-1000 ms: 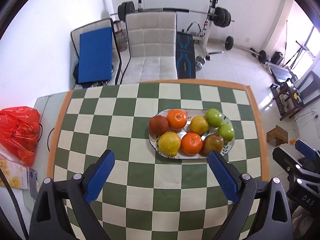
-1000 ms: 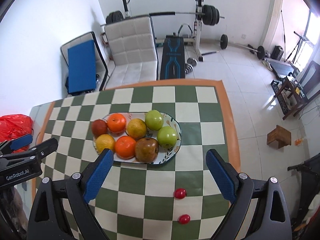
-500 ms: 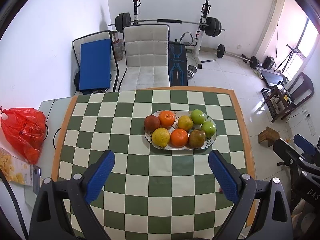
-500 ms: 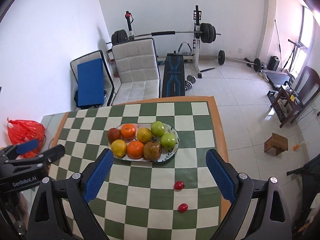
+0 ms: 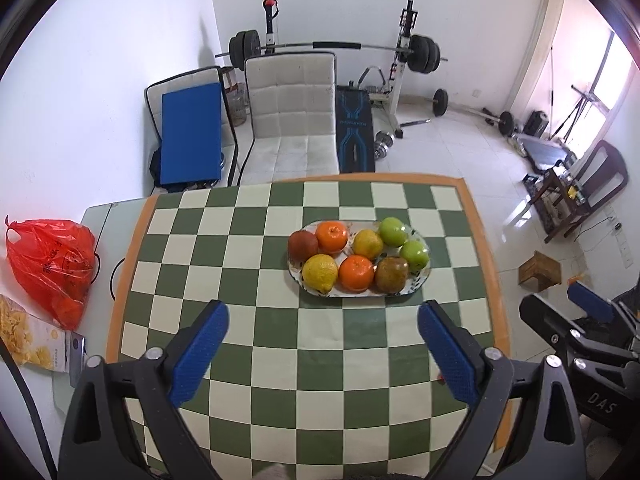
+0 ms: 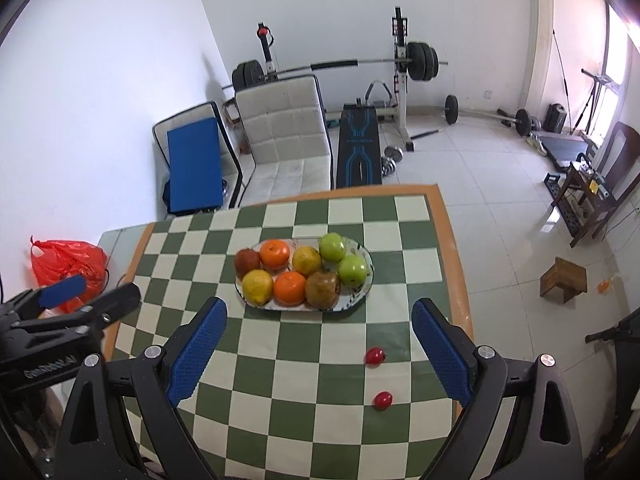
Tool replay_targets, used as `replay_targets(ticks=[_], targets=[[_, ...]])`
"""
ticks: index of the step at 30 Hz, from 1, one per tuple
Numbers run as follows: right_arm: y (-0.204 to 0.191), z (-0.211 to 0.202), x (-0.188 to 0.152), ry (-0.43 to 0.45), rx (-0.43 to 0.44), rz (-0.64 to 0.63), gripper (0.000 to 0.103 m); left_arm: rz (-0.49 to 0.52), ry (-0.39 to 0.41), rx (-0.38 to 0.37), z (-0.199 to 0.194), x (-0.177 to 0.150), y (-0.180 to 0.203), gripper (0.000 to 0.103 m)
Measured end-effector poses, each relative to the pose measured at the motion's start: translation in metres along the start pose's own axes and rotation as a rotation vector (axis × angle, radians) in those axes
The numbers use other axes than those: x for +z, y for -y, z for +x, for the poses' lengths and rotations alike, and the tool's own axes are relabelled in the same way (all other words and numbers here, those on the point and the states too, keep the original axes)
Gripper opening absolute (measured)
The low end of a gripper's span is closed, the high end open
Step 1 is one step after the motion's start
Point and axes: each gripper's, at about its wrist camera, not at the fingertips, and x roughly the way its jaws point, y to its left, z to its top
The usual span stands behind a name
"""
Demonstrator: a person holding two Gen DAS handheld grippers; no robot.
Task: Organize fruits
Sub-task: 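Lift both open tools back from the plate, then grasp a red cherry tomato with the left tool while the right grasps the other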
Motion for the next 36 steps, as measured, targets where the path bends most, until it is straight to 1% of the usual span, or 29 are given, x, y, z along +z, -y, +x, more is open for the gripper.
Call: replay_targets(ticks=[3,5,6,7,9,10,12,14,16,17,18,21,23,24,28,31,32,33,34,36], targets=[[0.021,0.035,-0.015,-0.059,-0.011,0.038,0.095,0.039,-0.033,0.045,0.023,-0.003,0.013,0.103],[0.036,0.063,-0.027,-0.129,-0.021,0.058,0.087,0.065,-0.062,0.062,0.042,-0.006,0.022,0.103],[0.044,0.077,-0.034,-0.165,-0.025,0.067,0.078,0.080,-0.079,0.072,0.054,-0.007,0.027,0.103],[0.057,0.096,-0.046,-0.217,-0.035,0.087,0.074,0.098,-0.102,0.086,0.067,-0.010,0.034,0.103],[0.074,0.120,-0.064,-0.269,-0.036,0.122,0.070,0.135,-0.149,0.090,0.093,-0.015,0.046,0.103],[0.086,0.138,-0.077,-0.311,-0.052,0.140,0.067,0.154,-0.180,0.097,0.108,-0.019,0.054,0.103],[0.102,0.158,-0.096,-0.354,-0.051,0.182,0.067,0.198,-0.232,0.094,0.136,-0.025,0.069,0.103],[0.120,0.183,-0.118,-0.403,-0.052,0.233,0.063,0.240,-0.282,0.110,0.164,-0.034,0.084,0.103],[0.133,0.206,-0.137,-0.452,-0.032,0.297,0.054,0.280,-0.326,0.120,0.189,-0.042,0.097,0.103],[0.136,0.215,-0.143,-0.468,-0.025,0.315,0.052,0.300,-0.347,0.126,0.200,-0.046,0.103,0.103],[0.140,0.223,-0.150,-0.477,-0.019,0.333,0.050,0.314,-0.365,0.124,0.208,-0.049,0.108,0.103],[0.139,0.240,-0.160,-0.503,-0.015,0.337,0.048,0.354,-0.408,0.126,0.230,-0.056,0.123,0.103],[0.136,0.252,-0.167,-0.530,-0.018,0.325,0.040,0.373,-0.430,0.116,0.240,-0.058,0.133,0.103],[0.135,0.256,-0.170,-0.540,-0.023,0.321,0.031,0.380,-0.441,0.110,0.245,-0.059,0.139,0.103],[0.136,0.250,-0.174,-0.509,-0.023,0.313,0.031,0.388,-0.465,0.050,0.257,-0.059,0.160,0.103],[0.149,0.238,-0.172,-0.487,-0.017,0.352,0.031,0.419,-0.496,-0.003,0.270,-0.062,0.183,0.103],[0.153,0.235,-0.172,-0.483,-0.021,0.358,0.031,0.436,-0.513,-0.020,0.276,-0.065,0.191,0.101],[0.156,0.232,-0.171,-0.478,-0.029,0.361,0.031,0.452,-0.527,-0.036,0.281,-0.067,0.198,0.095],[0.162,0.229,-0.171,-0.475,-0.042,0.361,0.031,0.472,-0.539,-0.051,0.286,-0.071,0.206,0.092],[0.170,0.226,-0.172,-0.475,-0.056,0.373,0.031,0.505,-0.554,-0.072,0.293,-0.077,0.220,0.075]])
